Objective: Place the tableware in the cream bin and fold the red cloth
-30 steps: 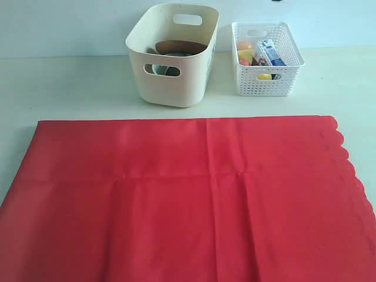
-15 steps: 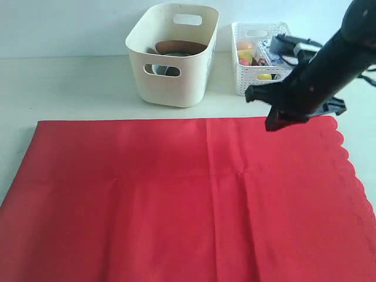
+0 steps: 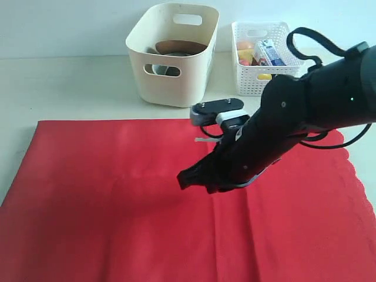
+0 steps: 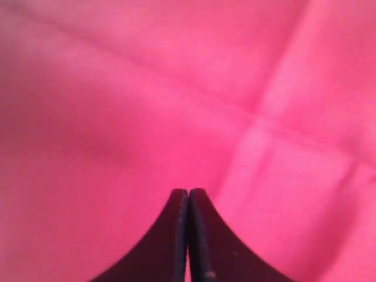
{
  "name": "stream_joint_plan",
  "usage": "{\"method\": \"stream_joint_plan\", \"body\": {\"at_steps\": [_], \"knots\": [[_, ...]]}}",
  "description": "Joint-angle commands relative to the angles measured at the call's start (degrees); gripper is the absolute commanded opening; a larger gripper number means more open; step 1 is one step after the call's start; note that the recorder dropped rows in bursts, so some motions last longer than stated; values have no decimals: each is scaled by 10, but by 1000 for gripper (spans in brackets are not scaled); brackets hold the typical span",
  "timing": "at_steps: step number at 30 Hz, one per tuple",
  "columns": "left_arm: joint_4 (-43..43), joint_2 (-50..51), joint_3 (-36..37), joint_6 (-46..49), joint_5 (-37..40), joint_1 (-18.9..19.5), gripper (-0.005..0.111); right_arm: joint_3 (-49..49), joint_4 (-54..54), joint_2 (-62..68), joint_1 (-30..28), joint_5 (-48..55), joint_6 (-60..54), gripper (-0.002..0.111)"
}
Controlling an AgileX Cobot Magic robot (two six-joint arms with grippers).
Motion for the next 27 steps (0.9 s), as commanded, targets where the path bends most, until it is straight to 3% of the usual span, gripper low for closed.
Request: {"method": "stream_joint_plan", "body": {"at_steps": [1, 3, 4, 7, 10, 13, 18, 21, 25, 27], "knots": [[46, 43, -5, 19, 0, -4, 2, 3, -1, -4, 35, -13, -6, 0], [68, 103, -5, 19, 23, -4, 12, 3, 2, -4, 38, -15, -6, 0], [66, 149, -6, 14, 23, -4, 28, 3, 5, -4, 38, -15, -6, 0], [41, 246, -19, 14, 33, -7, 64, 3, 5, -4, 38, -15, -6, 0], [47, 307, -27, 16, 20, -44, 71, 3, 5, -4, 38, -15, -6, 0], [58, 376, -27, 16, -13, -78, 71, 3, 5, -4, 38, -15, -6, 0], [58, 425, -27, 16, -17, -78, 67, 3, 5, -4, 38, -15, -6, 0], [58, 436, -27, 16, -22, -78, 49, 3, 5, -4, 38, -16, -6, 0], [58, 455, -27, 16, -37, -78, 3, 3, 5, -4, 38, -20, -6, 0], [59, 468, -27, 16, -37, -78, 1, 3, -1, -4, 38, -20, -6, 0]]}}
